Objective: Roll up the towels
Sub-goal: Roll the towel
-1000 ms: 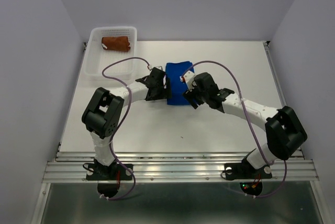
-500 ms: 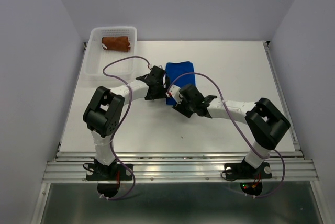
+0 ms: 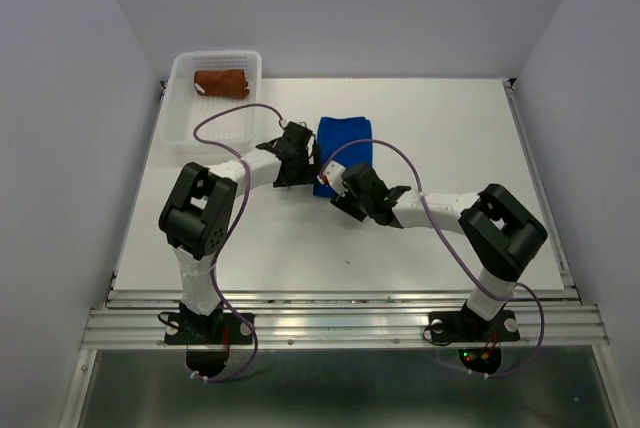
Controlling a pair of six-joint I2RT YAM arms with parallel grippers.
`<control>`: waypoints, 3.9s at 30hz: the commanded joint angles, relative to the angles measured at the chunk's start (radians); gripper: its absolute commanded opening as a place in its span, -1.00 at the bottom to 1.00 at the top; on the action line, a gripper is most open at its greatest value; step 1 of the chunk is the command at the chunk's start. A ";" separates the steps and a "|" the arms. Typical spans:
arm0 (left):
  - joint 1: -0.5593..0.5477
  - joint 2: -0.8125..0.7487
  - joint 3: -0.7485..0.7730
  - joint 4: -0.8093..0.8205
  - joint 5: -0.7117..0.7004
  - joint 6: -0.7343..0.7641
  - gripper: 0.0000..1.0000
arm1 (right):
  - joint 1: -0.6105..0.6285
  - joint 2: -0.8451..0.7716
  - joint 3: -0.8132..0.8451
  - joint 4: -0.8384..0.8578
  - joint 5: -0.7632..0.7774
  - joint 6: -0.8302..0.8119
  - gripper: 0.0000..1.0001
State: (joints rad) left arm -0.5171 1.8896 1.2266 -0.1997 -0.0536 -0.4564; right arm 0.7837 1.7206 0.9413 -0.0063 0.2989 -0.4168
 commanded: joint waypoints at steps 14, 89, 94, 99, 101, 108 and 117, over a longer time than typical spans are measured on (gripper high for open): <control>0.057 -0.075 0.014 0.014 0.038 0.003 0.94 | -0.004 0.022 0.142 -0.174 -0.142 0.153 -0.87; 0.046 0.103 0.077 0.086 0.120 -0.038 0.59 | -0.137 0.008 0.357 -0.328 -0.369 0.256 0.29; 0.045 0.114 0.097 0.054 0.123 -0.042 0.59 | -0.051 0.046 0.320 -0.256 -0.183 0.158 0.29; 0.042 0.111 0.102 0.042 0.121 -0.042 0.59 | -0.017 0.089 0.278 -0.155 -0.075 0.086 0.29; 0.040 0.115 0.111 0.031 0.118 -0.039 0.59 | -0.006 0.106 0.252 -0.118 -0.049 0.058 0.28; 0.040 0.135 0.149 -0.003 0.132 -0.039 0.60 | 0.034 0.165 0.218 -0.120 0.009 0.052 0.20; 0.074 0.053 0.126 0.012 0.201 -0.071 0.82 | 0.034 0.157 0.211 -0.116 0.059 0.208 -0.82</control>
State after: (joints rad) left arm -0.4717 2.0041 1.3621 -0.1307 0.1165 -0.5251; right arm 0.8181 1.9007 1.1755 -0.1333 0.3870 -0.3073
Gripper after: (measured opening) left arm 0.884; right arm 0.146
